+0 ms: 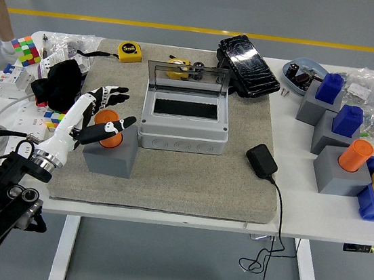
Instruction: Fetch the battery,place it into the box,close the lid of the box
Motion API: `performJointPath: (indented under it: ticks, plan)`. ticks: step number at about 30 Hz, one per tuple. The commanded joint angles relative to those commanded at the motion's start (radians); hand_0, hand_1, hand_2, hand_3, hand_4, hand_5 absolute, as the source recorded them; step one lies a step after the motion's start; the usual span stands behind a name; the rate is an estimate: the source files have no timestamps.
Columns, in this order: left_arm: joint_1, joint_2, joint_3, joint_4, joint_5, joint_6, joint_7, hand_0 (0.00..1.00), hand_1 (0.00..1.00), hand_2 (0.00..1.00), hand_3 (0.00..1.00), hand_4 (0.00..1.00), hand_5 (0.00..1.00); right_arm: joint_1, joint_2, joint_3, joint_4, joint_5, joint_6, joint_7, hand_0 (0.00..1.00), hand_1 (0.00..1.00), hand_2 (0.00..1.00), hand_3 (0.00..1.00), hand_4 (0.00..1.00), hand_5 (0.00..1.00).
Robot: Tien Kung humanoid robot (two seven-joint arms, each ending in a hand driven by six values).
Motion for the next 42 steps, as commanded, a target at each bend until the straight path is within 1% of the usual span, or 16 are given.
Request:
performJointPath:
  ticks: [2, 3, 8, 9, 14, 15, 20, 21, 26, 27, 32, 33, 38, 39, 42]
  plan:
    - [0.001, 0.0, 0.008, 0.004, 0.0, 0.002, 0.0, 0.791, 0.769, 0.753, 0.774, 0.998, 0.385, -0.001, 0.001, 0.002, 0.0, 0.0, 0.0, 0.0, 0.545, 0.602, 0.593, 0.545, 0.926, 0.485]
    - [0.001, 0.0, 0.013, 0.007, 0.0, 0.003, -0.001, 0.729, 0.759, 0.738, 0.757, 0.998, 0.347, -0.002, 0.001, 0.002, 0.0, 0.001, 0.0, 0.0, 0.545, 0.602, 0.593, 0.546, 0.926, 0.484]
    - [0.001, -0.005, 0.019, 0.018, -0.004, 0.012, -0.004, 0.729, 0.759, 0.738, 0.757, 0.998, 0.347, -0.002, 0.002, 0.006, 0.0, -0.001, 0.0, 0.0, 0.545, 0.602, 0.593, 0.546, 0.926, 0.484]
    - [0.0, -0.006, 0.02, 0.02, -0.006, 0.015, -0.005, 0.634, 0.726, 0.719, 0.733, 0.998, 0.147, -0.003, 0.001, 0.006, 0.0, 0.0, 0.0, 0.0, 0.546, 0.602, 0.593, 0.546, 0.926, 0.485]
    - [-0.002, -0.007, 0.028, 0.034, -0.029, 0.025, -0.022, 0.634, 0.726, 0.719, 0.733, 0.998, 0.147, -0.002, 0.002, 0.007, 0.0, -0.001, 0.0, 0.0, 0.546, 0.602, 0.593, 0.546, 0.926, 0.485]
    - [-0.002, -0.008, 0.03, 0.038, -0.042, 0.027, -0.027, 0.476, 0.66, 0.661, 0.653, 0.998, 0.035, -0.002, 0.002, 0.007, 0.0, -0.001, 0.0, 0.0, 0.545, 0.602, 0.593, 0.546, 0.926, 0.485]
    - [-0.003, -0.011, 0.039, 0.055, -0.068, 0.034, -0.044, 0.476, 0.66, 0.661, 0.653, 0.998, 0.035, -0.002, 0.003, 0.006, 0.0, -0.001, 0.0, 0.0, 0.545, 0.602, 0.593, 0.546, 0.926, 0.485]
    - [-0.003, -0.012, 0.041, 0.057, -0.074, 0.036, -0.049, 0.412, 0.557, 0.59, 0.567, 0.998, 0.002, -0.002, 0.003, 0.007, 0.0, -0.001, 0.0, 0.0, 0.546, 0.601, 0.593, 0.546, 0.926, 0.484]
    - [-0.009, -0.015, 0.049, 0.065, -0.101, 0.047, -0.067, 0.412, 0.557, 0.59, 0.567, 0.998, 0.002, -0.001, 0.002, 0.008, 0.0, -0.001, 0.0, 0.0, 0.546, 0.601, 0.593, 0.546, 0.926, 0.484]
    - [-0.01, -0.016, 0.051, 0.067, -0.105, 0.049, -0.07, 0.341, 0.43, 0.44, 0.493, 0.998, 0.002, -0.001, 0.002, 0.008, 0.0, -0.001, 0.0, 0.0, 0.547, 0.601, 0.593, 0.546, 0.926, 0.484]
    - [-0.019, -0.026, 0.064, 0.081, -0.128, 0.058, -0.088, 0.341, 0.43, 0.44, 0.493, 0.998, 0.002, 0.0, 0.002, 0.008, 0.0, -0.001, 0.0, 0.0, 0.547, 0.601, 0.593, 0.546, 0.926, 0.484]
    - [-0.021, -0.029, 0.067, 0.086, -0.137, 0.06, -0.093, 0.308, 0.343, 0.336, 0.412, 0.981, 0.002, 0.0, 0.002, 0.007, -0.001, 0.0, 0.0, 0.0, 0.546, 0.601, 0.593, 0.546, 0.926, 0.482]
    - [-0.029, -0.043, 0.079, 0.105, -0.173, 0.071, -0.113, 0.308, 0.343, 0.336, 0.412, 0.981, 0.002, 0.001, 0.002, 0.008, 0.0, -0.001, 0.0, 0.0, 0.546, 0.601, 0.593, 0.546, 0.926, 0.482]
    - [-0.031, -0.045, 0.083, 0.107, -0.181, 0.073, -0.118, 0.265, 0.273, 0.282, 0.362, 0.945, 0.002, 0.001, 0.002, 0.008, 0.0, -0.001, 0.0, 0.0, 0.546, 0.601, 0.593, 0.546, 0.926, 0.482]
    - [-0.035, -0.048, 0.091, 0.111, -0.194, 0.079, -0.129, 0.265, 0.273, 0.282, 0.362, 0.945, 0.002, 0.001, 0.002, 0.008, 0.0, -0.001, 0.0, 0.0, 0.545, 0.601, 0.592, 0.545, 0.927, 0.481]
